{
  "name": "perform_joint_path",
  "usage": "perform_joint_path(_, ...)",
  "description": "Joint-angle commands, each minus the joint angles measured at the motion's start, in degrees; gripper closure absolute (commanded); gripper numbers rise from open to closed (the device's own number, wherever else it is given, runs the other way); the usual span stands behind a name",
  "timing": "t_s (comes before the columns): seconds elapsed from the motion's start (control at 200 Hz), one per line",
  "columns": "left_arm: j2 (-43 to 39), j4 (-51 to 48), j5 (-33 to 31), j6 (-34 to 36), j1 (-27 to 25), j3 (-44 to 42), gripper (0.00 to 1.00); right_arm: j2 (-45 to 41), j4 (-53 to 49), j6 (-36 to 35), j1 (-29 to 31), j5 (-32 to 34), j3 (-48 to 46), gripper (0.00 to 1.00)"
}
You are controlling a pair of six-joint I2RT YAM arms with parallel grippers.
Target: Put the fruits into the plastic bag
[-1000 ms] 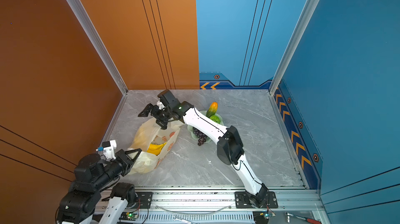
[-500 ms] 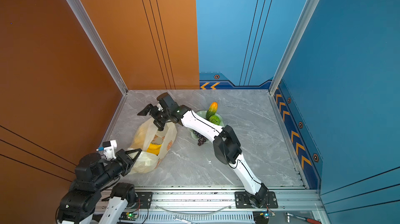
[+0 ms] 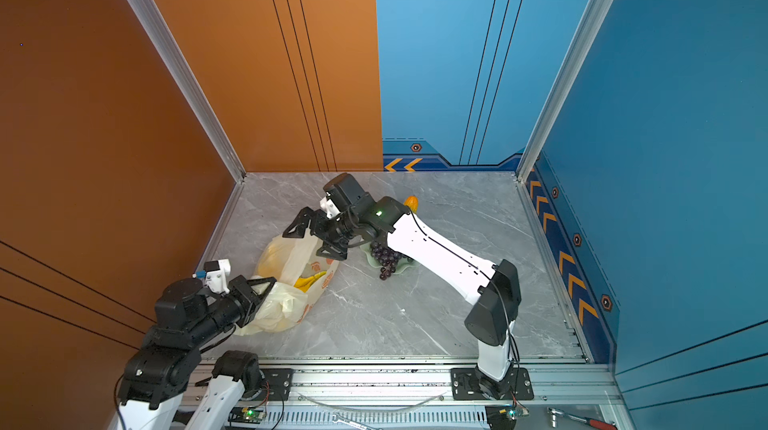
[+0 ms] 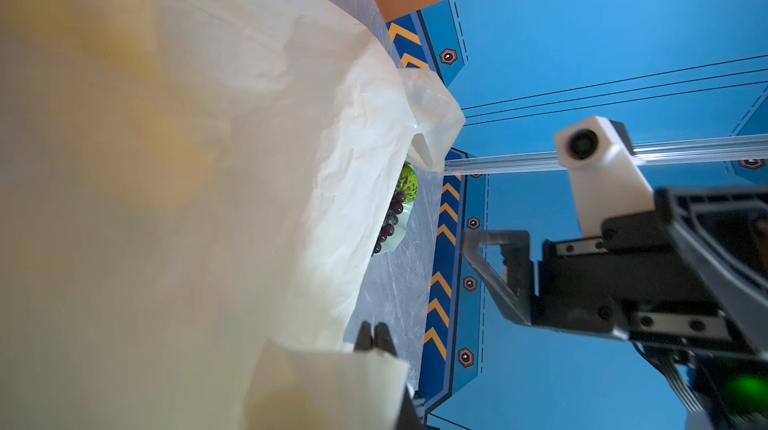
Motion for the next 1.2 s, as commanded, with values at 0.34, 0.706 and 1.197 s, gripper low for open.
perform_joint_path(0.34, -2.61, 0.87, 0.4, 0.49, -0.97, -1.85, 1.0, -5.87, -25.13, -35.22, -25.06, 26.8, 0.53, 0.0)
perform_joint_path(0.706, -2.6, -0.43, -0.13, 0.5, -1.14, -0.79, 1.0, 9.3, -10.46, -41.65, -30.12, 28.35, 0.01, 0.03)
perform_joint_path(1.197, -1.61, -1.92, -1.69, 0.65, -1.32, 1.7, 1.0, 24.04, -9.21, -40.88, -31.11, 28.51, 9.81, 0.07)
